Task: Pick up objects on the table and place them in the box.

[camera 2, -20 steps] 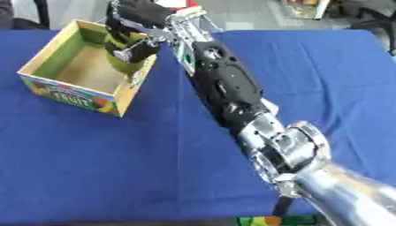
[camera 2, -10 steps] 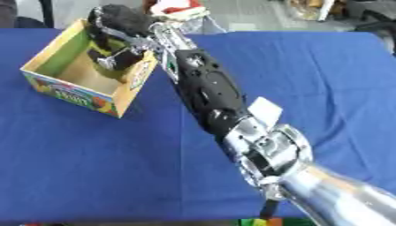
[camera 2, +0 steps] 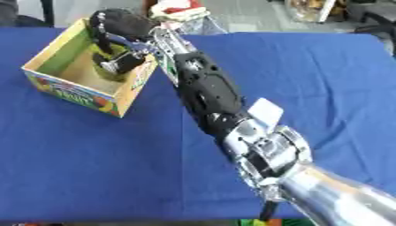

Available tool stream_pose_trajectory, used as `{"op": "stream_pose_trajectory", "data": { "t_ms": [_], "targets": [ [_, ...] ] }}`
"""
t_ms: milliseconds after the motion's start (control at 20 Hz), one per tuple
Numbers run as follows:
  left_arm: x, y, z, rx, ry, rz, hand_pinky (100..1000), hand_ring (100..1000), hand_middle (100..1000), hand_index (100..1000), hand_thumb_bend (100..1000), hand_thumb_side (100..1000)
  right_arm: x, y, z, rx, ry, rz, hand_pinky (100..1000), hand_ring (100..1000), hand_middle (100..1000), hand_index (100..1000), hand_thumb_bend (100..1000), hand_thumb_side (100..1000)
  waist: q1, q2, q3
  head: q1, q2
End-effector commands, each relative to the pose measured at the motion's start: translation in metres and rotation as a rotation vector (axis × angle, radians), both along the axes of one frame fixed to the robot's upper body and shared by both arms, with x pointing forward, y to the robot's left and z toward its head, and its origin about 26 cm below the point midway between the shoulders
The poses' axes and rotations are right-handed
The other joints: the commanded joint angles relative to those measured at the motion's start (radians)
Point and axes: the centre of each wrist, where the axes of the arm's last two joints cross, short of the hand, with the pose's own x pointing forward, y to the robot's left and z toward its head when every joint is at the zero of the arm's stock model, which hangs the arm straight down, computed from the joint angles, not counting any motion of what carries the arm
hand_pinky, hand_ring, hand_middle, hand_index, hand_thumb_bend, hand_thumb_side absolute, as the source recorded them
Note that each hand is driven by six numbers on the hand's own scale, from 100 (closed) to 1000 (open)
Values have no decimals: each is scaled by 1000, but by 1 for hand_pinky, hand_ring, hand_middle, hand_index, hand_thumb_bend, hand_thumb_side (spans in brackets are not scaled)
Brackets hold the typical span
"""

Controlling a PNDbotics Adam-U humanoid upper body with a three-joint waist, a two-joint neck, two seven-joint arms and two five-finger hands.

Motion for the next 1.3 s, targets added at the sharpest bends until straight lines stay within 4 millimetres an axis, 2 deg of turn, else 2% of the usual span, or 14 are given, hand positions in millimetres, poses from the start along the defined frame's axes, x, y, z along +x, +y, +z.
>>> {"op": "stream_pose_trajectory", "data": {
  "t_ms": [50, 150, 200, 300, 400, 650, 700, 850, 900, 950, 1000, 1050, 1150, 1300],
  "targets": [
    [-2, -3, 8, -1, -29, -9, 425, 519, 414, 717, 100, 752, 2, -1, 11, -50, -13, -19, 900, 926, 970, 996, 100, 373, 5, -20, 1, 4, -9],
    [-2, -2, 9, -1, -29, -8, 425, 518, 414, 717, 100, 752, 2, -1, 12, -69, -8, -23, 911, 937, 983, 1000, 100, 482, 4, -19, -1, 5, -10],
    [-2, -2, 9, -1, -30, -7, 425, 518, 414, 717, 100, 753, 2, -2, 11, -78, 0, -21, 919, 945, 994, 1000, 100, 593, 4, -19, -1, 6, -10],
    [-2, -2, 9, 0, -30, -5, 424, 518, 413, 717, 100, 753, 2, -3, 10, -87, 13, -15, 921, 942, 993, 1000, 100, 745, 4, -19, -2, 7, -11],
    [-2, -2, 9, -1, -30, -3, 424, 517, 413, 717, 100, 752, 2, -4, 10, -82, 22, -9, 922, 941, 992, 1000, 100, 773, 4, -19, -3, 8, -12],
    [-2, -2, 9, 0, -31, 0, 423, 516, 412, 716, 100, 751, 2, -4, 17, -64, 17, 10, 923, 939, 988, 1000, 100, 735, 4, -19, -5, 9, -14],
    [-2, -2, 9, 0, -30, 0, 422, 516, 411, 716, 100, 751, 2, -4, 19, -59, 14, 15, 923, 938, 985, 1000, 100, 705, 4, -19, -6, 9, -13],
    [-2, -1, 9, 2, -29, 4, 422, 515, 411, 715, 100, 749, 3, -8, 33, -34, -4, 44, 925, 931, 976, 998, 100, 673, 1, -20, -13, 14, -12],
    [-2, -1, 9, 3, -28, 6, 421, 515, 410, 715, 100, 749, 4, -10, 37, -28, -3, 55, 928, 932, 974, 1000, 100, 635, 0, -20, -16, 16, -12],
    [-2, -1, 8, 4, -28, 8, 421, 515, 410, 715, 100, 749, 5, -13, 42, -32, -2, 69, 933, 938, 972, 1000, 100, 553, -1, -20, -20, 19, -13],
    [-2, 0, 8, 6, -28, 12, 421, 514, 410, 715, 100, 749, 6, -17, 49, -42, -1, 85, 933, 938, 971, 1000, 100, 541, -2, -20, -24, 20, -13],
    [-2, 1, 8, 7, -27, 16, 420, 514, 409, 715, 100, 749, 6, -20, 56, -55, -5, 106, 929, 936, 964, 1000, 100, 371, -4, -20, -30, 23, -13],
    [-2, 3, 8, 11, -27, 28, 419, 513, 409, 714, 100, 749, 7, -29, 72, -89, -17, 160, 934, 937, 963, 1000, 100, 296, -8, -19, -45, 31, -15],
    [-2, 6, 8, 17, -28, 48, 418, 512, 408, 714, 100, 749, 6, -42, 90, -118, -17, 222, 933, 935, 957, 1000, 100, 301, -13, -15, -70, 46, -18]
  ]
}}
